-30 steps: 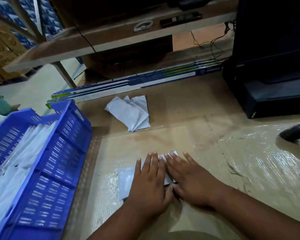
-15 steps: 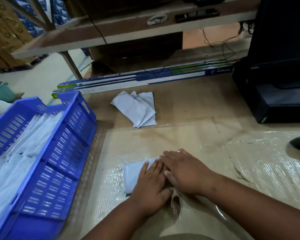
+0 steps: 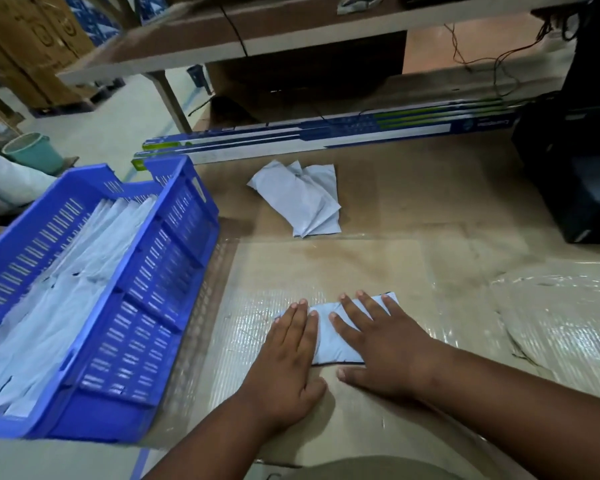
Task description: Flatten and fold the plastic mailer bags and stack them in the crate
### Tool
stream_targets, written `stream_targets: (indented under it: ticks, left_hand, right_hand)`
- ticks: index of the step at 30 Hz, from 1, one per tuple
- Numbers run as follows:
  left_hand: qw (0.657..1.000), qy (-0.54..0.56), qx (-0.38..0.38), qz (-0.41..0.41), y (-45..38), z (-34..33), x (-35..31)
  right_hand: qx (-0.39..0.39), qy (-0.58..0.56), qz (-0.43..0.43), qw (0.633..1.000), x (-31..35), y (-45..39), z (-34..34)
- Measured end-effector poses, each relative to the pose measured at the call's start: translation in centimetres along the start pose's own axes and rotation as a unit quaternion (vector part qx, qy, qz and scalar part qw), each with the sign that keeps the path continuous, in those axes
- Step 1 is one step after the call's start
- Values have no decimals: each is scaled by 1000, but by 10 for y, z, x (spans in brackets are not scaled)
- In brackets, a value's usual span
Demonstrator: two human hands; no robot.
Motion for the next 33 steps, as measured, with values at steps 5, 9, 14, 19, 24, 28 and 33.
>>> stream_targets:
  ticks: [5,9,14,19,24,28,33]
  left_hand:
    - [997,73,19,30,-2,2,13]
    - [998,-14,3,66,-2,24,10]
    - [999,-24,-37,25,-1,15,-14]
    - [997,-4,-70,29,11,8,4]
    - [993,-46,-13,104,31,2,43]
    - [980,-79,88,162,45,17,71]
    - [993,-24,-68,97,1,70,33]
  right_hand:
    - [-110,-64,3,992,16,-17,62]
    - [-182,-141,20,973,40,-13,59]
    - [-147,-154,27,977,49,-8,11]
    - [-158,-106,-6,982,19,2,-6]
    - [-146,-79,-87,982,-33,27,-12]
    - [-112,-76,-153,979,-78,45,-8]
    - [-188,-74,-76,976,-44,35,46]
Point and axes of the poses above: each hand's wrist, its own y-axis away from the middle knuckle, its own z-axis out of the back of the hand, x = y × z, the point moved 9 cm from there along -y, towards the middle knuckle, and after that the axes turned 7 degrees about -x, right-handed, at the moved point
